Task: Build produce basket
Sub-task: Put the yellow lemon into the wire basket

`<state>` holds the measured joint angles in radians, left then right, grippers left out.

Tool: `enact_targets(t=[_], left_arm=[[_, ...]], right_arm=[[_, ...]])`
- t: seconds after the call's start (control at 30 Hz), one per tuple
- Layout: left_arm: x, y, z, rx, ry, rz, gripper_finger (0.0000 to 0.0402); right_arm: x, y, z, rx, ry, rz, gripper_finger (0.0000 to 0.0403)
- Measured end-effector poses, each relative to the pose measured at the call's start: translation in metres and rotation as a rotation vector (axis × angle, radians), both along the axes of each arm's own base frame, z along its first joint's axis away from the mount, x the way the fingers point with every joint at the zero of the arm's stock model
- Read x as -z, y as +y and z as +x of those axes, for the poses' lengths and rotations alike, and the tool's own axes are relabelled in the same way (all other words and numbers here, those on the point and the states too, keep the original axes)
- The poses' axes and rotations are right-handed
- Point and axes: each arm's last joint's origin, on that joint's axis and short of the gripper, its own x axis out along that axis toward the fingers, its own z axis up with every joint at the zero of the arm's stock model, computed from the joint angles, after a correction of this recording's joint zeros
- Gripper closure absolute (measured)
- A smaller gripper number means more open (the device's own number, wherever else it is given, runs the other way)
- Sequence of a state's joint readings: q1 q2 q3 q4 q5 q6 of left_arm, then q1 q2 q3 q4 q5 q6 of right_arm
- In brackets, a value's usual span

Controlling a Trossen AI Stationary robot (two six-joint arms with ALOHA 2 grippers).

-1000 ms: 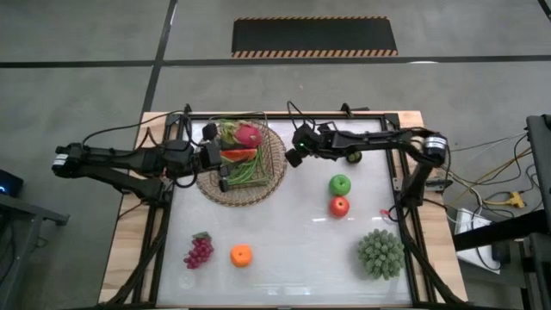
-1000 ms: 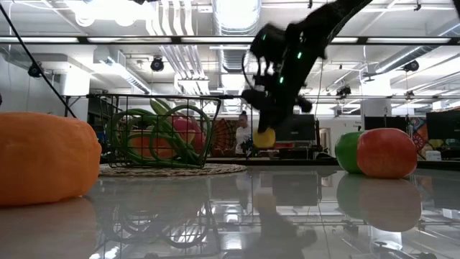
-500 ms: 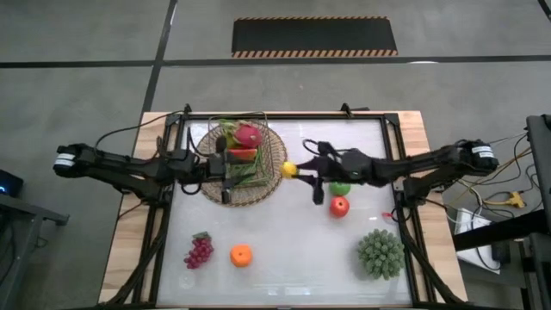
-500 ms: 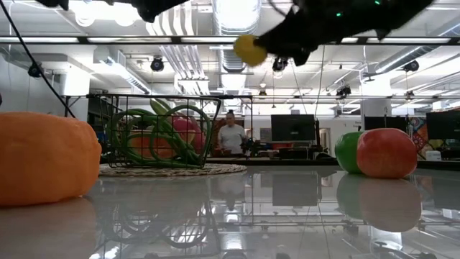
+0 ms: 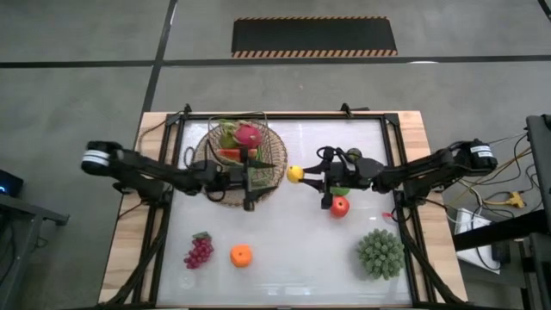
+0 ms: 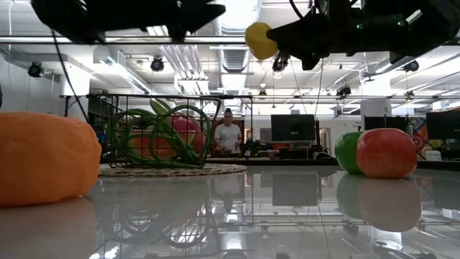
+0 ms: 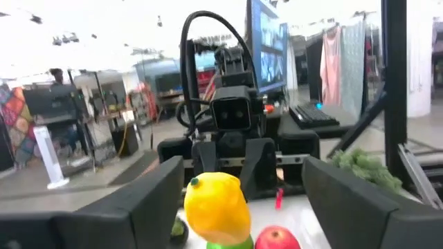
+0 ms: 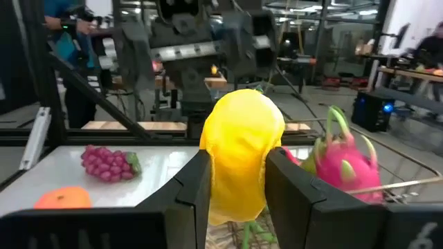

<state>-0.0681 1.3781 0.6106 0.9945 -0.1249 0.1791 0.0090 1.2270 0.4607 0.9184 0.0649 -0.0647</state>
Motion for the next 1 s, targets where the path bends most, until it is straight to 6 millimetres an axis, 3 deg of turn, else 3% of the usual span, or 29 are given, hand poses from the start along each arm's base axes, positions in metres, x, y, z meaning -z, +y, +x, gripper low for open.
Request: enact_targets(t=[0.17, 0.37, 0.57, 0.7, 0.93, 1.0], left_arm=[[0.021, 0.009, 0.027, -0.035, -0.055, -0.02, 0.0117], [0.029, 0.016, 0.057, -0.017, -0.041, -0.063, 0.0117], [0.029, 0.017, 0.068, 0.033, -0.041, -0.071, 0.0127], [0.029, 0.017, 0.068, 0.032, -0.042, -0.067, 0.0173], [0.029, 0.017, 0.067, 0.032, -0.04, -0.071, 0.0302], [0.029, 0.017, 0.067, 0.032, -0.04, -0.072, 0.0305]], right_arm=[[0.0, 0.001, 0.0, -0.023, 0.0, -0.015, 0.0303], [0.0, 0.001, 0.0, -0.05, 0.002, -0.016, 0.0303], [0.001, 0.001, 0.0, -0.05, 0.009, -0.02, 0.0303], [0.002, 0.001, 0.0, -0.049, 0.018, -0.021, 0.0303], [0.001, 0.001, 0.0, -0.045, 0.017, -0.027, 0.0299], [0.001, 0.001, 0.0, -0.043, 0.018, -0.026, 0.0287]])
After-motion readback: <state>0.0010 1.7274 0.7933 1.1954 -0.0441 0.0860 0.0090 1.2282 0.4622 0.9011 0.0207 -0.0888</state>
